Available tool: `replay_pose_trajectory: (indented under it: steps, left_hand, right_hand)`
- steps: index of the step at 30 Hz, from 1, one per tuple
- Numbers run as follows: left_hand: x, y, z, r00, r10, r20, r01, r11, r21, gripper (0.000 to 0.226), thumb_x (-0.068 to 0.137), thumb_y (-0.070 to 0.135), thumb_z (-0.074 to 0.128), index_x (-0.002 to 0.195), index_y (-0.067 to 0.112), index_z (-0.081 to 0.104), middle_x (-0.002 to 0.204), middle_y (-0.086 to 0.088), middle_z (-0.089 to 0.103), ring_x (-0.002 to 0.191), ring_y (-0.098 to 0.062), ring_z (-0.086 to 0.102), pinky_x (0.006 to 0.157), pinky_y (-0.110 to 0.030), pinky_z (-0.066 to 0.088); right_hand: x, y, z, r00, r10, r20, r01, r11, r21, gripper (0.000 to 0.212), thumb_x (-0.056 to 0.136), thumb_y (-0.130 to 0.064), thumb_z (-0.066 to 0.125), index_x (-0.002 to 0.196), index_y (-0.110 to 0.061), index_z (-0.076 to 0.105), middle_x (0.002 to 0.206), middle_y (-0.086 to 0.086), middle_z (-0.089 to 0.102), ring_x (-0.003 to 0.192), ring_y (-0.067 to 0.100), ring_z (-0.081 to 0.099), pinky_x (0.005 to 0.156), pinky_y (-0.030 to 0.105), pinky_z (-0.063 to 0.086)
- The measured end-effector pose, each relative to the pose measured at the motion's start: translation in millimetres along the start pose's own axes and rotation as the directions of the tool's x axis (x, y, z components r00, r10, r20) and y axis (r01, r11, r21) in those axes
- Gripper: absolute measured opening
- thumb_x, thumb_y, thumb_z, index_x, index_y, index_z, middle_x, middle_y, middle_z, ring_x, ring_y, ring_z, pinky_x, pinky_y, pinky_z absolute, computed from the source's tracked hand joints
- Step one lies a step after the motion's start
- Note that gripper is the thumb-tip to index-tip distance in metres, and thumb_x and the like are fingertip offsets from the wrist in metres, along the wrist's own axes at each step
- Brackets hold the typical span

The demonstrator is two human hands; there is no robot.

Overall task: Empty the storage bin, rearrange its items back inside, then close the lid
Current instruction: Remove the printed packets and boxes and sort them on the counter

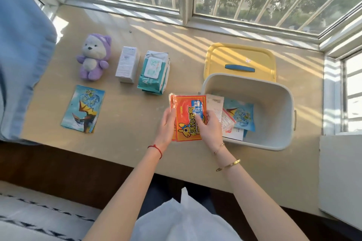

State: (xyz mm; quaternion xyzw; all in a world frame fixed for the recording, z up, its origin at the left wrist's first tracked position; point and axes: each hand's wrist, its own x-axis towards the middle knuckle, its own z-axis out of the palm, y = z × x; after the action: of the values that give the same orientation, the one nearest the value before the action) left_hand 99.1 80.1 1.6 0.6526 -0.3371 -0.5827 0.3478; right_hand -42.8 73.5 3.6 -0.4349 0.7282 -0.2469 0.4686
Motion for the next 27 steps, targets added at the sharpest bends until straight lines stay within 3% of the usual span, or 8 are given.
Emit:
replay_pose_trajectory:
  steps: [3, 7, 10, 14, 17, 20, 27]
  left_hand:
    - [5, -7, -47, 0.999, 0.028, 0.014, -0.030, 0.988, 0.149, 0.025, 0.096, 0.024, 0.052, 0.121, 0.028, 0.047, 0.108, 0.006, 0.066, 0.097, -0.010, 0.066, 0.085, -0.036, 0.055]
    - [26, -13, -117, 0.999, 0.002, -0.038, 0.010, 0.953, 0.304, 0.028, 0.099, 0.022, 0.047, 0.125, 0.017, 0.040, 0.116, -0.002, 0.062, 0.099, -0.015, 0.064, 0.083, -0.035, 0.055]
    - [51, -25, -169, 0.997, -0.040, -0.063, 0.062, 0.913, 0.403, 0.024, 0.099, 0.023, 0.045, 0.120, 0.013, 0.038, 0.117, -0.005, 0.061, 0.097, -0.017, 0.063, 0.079, -0.033, 0.055]
    - [92, -52, -228, 0.995, -0.071, -0.067, 0.095, 0.856, 0.507, 0.021, 0.097, 0.023, 0.050, 0.115, 0.015, 0.043, 0.116, -0.007, 0.064, 0.096, -0.020, 0.065, 0.081, -0.040, 0.057]
    - [122, -66, -258, 0.997, -0.065, -0.050, 0.082, 0.810, 0.581, 0.027, 0.095, 0.022, 0.055, 0.120, 0.014, 0.050, 0.114, -0.008, 0.066, 0.096, -0.021, 0.066, 0.083, -0.041, 0.056]
    - [147, -76, -277, 0.999, -0.031, -0.015, 0.033, 0.735, 0.677, 0.031, 0.093, 0.022, 0.059, 0.122, 0.011, 0.056, 0.110, -0.007, 0.067, 0.095, -0.022, 0.065, 0.080, -0.033, 0.054]
    - [171, -98, -305, 1.000, -0.011, 0.007, 0.002, 0.648, 0.762, 0.027, 0.089, 0.023, 0.063, 0.114, 0.012, 0.060, 0.104, -0.006, 0.068, 0.093, -0.020, 0.064, 0.080, -0.033, 0.054]
  right_hand:
    - [-5, -20, 44, 1.000, -0.003, 0.001, 0.003, 1.000, -0.009, 0.033, 0.095, -0.029, 0.054, 0.120, -0.008, 0.052, 0.114, 0.003, 0.064, 0.093, 0.010, 0.058, 0.071, 0.020, 0.045]
    - [-6, -45, 113, 0.998, 0.013, 0.061, -0.009, 0.998, -0.059, 0.026, 0.098, -0.025, 0.050, 0.118, -0.010, 0.050, 0.115, 0.002, 0.063, 0.090, 0.010, 0.058, 0.058, 0.009, 0.039]
    - [-2, -59, 171, 0.993, 0.066, 0.094, -0.056, 0.993, -0.106, 0.022, 0.097, -0.021, 0.050, 0.116, -0.009, 0.049, 0.117, 0.006, 0.064, 0.098, 0.017, 0.061, 0.067, 0.019, 0.043]
    - [15, -67, 236, 0.988, 0.119, 0.103, -0.098, 0.977, -0.188, 0.022, 0.096, -0.018, 0.052, 0.115, -0.009, 0.051, 0.116, 0.007, 0.063, 0.102, 0.020, 0.061, 0.071, 0.023, 0.043]
    - [31, -65, 276, 0.986, 0.144, 0.087, -0.120, 0.963, -0.243, 0.023, 0.094, -0.017, 0.054, 0.116, -0.009, 0.052, 0.116, 0.008, 0.063, 0.104, 0.023, 0.061, 0.077, 0.026, 0.045]
    - [47, -58, 307, 0.980, 0.186, 0.071, -0.155, 0.938, -0.311, 0.023, 0.094, -0.019, 0.055, 0.114, -0.009, 0.053, 0.115, 0.010, 0.064, 0.105, 0.026, 0.060, 0.083, 0.035, 0.049]
    - [64, -50, 348, 0.977, 0.189, 0.095, -0.133, 0.899, -0.418, 0.023, 0.093, -0.019, 0.055, 0.113, -0.007, 0.053, 0.111, 0.013, 0.064, 0.101, 0.031, 0.061, 0.080, 0.038, 0.051]
